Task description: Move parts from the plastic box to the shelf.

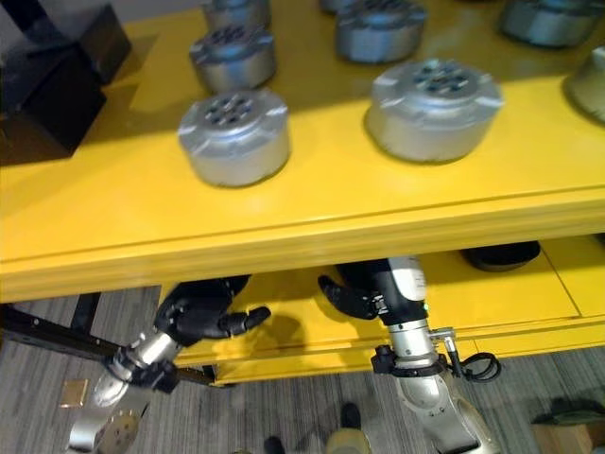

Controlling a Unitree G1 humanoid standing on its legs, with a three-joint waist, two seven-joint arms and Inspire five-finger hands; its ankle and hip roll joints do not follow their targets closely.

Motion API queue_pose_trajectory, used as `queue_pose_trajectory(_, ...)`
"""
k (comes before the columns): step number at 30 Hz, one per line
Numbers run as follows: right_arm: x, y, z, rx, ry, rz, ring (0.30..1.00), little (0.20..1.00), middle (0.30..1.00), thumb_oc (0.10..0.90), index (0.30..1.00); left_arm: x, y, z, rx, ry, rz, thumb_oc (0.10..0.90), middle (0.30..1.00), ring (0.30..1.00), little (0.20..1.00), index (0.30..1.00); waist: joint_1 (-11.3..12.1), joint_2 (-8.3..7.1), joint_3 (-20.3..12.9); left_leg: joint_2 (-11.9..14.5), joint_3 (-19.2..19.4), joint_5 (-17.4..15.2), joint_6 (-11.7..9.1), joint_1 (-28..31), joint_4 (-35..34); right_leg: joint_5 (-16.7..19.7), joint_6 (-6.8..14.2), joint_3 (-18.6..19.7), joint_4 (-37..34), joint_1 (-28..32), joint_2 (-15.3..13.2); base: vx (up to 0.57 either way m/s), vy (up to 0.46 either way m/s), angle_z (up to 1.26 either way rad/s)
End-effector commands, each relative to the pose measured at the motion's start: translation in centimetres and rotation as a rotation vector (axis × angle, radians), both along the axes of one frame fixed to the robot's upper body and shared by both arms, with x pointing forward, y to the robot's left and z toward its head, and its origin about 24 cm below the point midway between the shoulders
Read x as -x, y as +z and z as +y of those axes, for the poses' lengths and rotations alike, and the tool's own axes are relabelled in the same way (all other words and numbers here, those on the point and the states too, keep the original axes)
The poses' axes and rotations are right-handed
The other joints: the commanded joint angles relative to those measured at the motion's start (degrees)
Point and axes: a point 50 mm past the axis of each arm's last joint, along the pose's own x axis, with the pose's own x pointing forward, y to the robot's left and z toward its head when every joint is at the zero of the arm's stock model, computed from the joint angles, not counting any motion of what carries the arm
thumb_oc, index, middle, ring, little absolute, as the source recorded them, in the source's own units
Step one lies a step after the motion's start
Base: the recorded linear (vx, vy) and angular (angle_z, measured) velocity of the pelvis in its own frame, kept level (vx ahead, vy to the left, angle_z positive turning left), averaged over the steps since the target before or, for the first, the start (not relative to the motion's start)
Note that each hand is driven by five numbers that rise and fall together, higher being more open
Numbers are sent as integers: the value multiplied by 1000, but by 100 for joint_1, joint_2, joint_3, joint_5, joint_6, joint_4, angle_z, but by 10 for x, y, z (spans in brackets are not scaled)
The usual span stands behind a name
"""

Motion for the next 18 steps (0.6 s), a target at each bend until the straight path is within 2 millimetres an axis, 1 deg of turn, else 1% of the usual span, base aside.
queue_pose_trajectory(1,-8,44,7,-82,11,-249,1000,1000,1000,900,1000,6,33,13,79,32,-170,900,1000,1000,1000,1000,99,-250,-361,-231,-411,-546,139,301,-101,27,19,406,-356,-5,813,-60,163,17)
queue_pose_trajectory(4,-7,42,4,-75,-25,-241,1000,1000,1000,900,1000,10,29,16,90,30,-147,900,1000,1000,1000,1000,119,-274,-357,-242,-502,-403,161,359,-398,90,69,436,-423,-38,863,-46,156,9)
queue_pose_trajectory(5,-6,41,1,-73,-48,-232,1000,1000,1000,900,1000,11,27,15,95,26,-135,900,1000,1000,1000,1000,114,-302,-345,-238,-517,-352,175,352,-493,112,83,456,-443,-64,891,-34,102,0)
queue_pose_trajectory(6,-6,41,1,-73,-48,-232,1000,1000,1000,900,1000,11,27,15,95,25,-135,900,1000,1000,1000,1000,117,-302,-348,-238,-516,-352,175,351,-493,113,83,457,-443,-65,891,-70,145,-6)
queue_pose_trajectory(7,-5,40,-2,-74,-70,-225,1000,1000,1000,900,1000,12,24,14,98,19,-129,900,1000,1000,1000,1000,94,-340,-332,-226,-500,-339,186,311,-501,104,90,493,-423,-90,913,-106,143,-4)
queue_pose_trajectory(8,-4,39,-5,-80,-82,-223,1000,1000,1000,900,1000,13,23,13,106,17,-126,900,1000,1000,1000,1000,88,-378,-315,-203,-420,-309,194,248,-501,11,72,457,-333,-80,943,-120,156,-6)
queue_pose_trajectory(9,-4,40,-6,-82,-83,-224,1000,1000,1000,900,1000,13,22,12,107,17,-126,900,1000,1000,1000,1000,90,-384,-312,-198,-402,-303,195,237,-501,-12,67,445,-308,-82,949,-148,121,-4)
queue_pose_trajectory(11,-3,40,-5,-75,-71,-228,1000,1000,1000,900,1000,13,21,12,96,39,-130,900,1000,1000,1000,1000,129,-426,-275,-131,-185,-262,180,186,-501,-196,43,163,-50,-118,954,-144,70,-8)
queue_pose_trajectory(12,-3,41,-4,-73,-68,-231,1000,1000,1000,900,1000,12,21,12,92,47,-133,900,1000,1000,1000,1000,141,-438,-258,-110,-130,-256,183,179,-501,-233,56,83,30,-131,903,-145,15,-39)
queue_pose_trajectory(13,-2,42,-6,-86,-75,-236,1000,1000,1000,900,1000,8,23,9,84,38,-145,900,1000,1000,1000,1000,142,-454,-211,-63,-107,-248,209,185,-501,-254,132,128,184,-189,710,-131,-34,-48)
queue_pose_trajectory(15,-2,41,-9,-101,-97,-241,1000,1000,1000,900,1000,7,25,7,77,18,-151,900,1000,1000,1000,1000,129,-462,-189,-13,-143,-247,229,218,-501,-205,263,307,248,-191,474,-88,-78,-30)
queue_pose_trajectory(16,-2,41,-9,-101,-100,-242,1000,1000,1000,900,1000,7,25,7,78,16,-150,900,1000,1000,1000,1000,126,-464,-186,-7,-150,-249,233,229,-499,-195,285,335,254,-186,438,-31,-125,-1)
queue_pose_trajectory(17,-1,40,-11,-103,-119,-247,1000,1000,1000,900,1000,7,24,7,82,-1,-143,900,1000,1000,1000,1000,115,-454,-192,53,-187,-258,229,272,-483,-101,400,494,241,-135,207,-19,-152,5)
queue_pose_trajectory(18,-1,40,-12,-108,-127,-247,1000,1000,1000,900,1000,8,23,7,79,-7,-141,900,1000,1000,1000,1000,119,-448,-202,104,-204,-263,211,294,-470,-8,451,565,222,-86,45,-21,-202,24)
